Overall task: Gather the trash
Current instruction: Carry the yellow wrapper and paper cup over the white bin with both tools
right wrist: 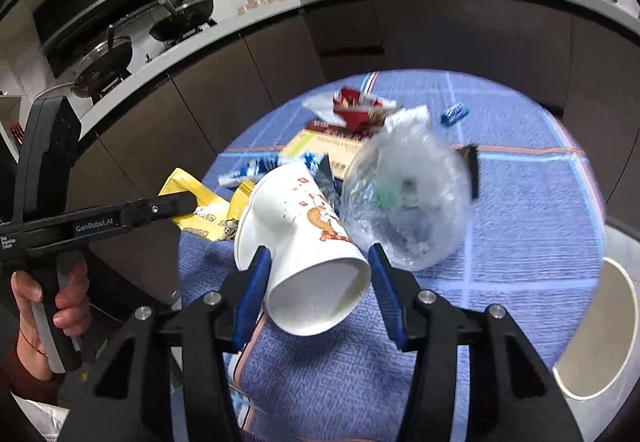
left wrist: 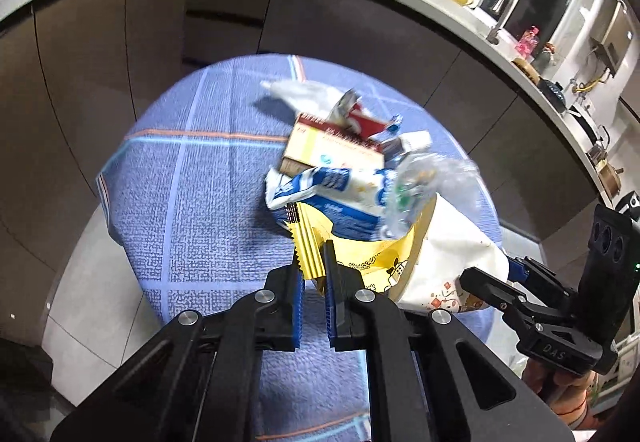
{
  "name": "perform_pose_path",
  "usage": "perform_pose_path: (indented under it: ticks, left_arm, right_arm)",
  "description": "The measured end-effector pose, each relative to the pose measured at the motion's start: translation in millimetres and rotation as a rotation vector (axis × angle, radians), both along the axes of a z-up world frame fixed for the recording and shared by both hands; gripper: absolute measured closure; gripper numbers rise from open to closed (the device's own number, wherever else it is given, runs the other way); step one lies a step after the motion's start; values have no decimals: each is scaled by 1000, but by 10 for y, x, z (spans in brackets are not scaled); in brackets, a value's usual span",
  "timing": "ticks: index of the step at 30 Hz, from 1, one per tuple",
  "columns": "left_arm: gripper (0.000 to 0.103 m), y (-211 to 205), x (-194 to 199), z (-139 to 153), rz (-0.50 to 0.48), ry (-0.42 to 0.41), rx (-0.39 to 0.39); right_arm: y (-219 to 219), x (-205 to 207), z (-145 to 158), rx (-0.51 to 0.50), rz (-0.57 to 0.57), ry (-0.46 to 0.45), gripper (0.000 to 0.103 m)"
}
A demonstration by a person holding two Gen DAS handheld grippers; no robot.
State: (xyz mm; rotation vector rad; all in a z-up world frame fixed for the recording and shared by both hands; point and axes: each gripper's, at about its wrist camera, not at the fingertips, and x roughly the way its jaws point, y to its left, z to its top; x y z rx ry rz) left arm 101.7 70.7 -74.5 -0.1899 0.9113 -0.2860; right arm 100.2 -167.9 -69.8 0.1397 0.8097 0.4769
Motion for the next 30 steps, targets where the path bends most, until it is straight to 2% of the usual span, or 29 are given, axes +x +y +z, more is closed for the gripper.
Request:
perform_pose_path:
  ticks: [5, 10, 15, 22, 30]
  left_arm:
    - [95, -178, -155, 290, -43, -70, 2]
    - [95, -618, -136, 521, -129, -130, -11]
    - [95, -1131, -64, 579, -226, -150, -33]
    - [95, -2134, 209, 408, -373, -111, -24]
    - [95, -3190, 441, -85, -529, -29, 60]
  right_arm:
    - [-321, -211, 271, 4, -82, -84, 52]
    - [-789, -400, 469, -2, -199, -148, 52]
    - [-1367, -584, 448, -49, -350, -158, 52]
    - [-2235, -821, -39, -134, -567, -59, 52]
    - [-2717, -835, -781, -124, -642, 82, 52]
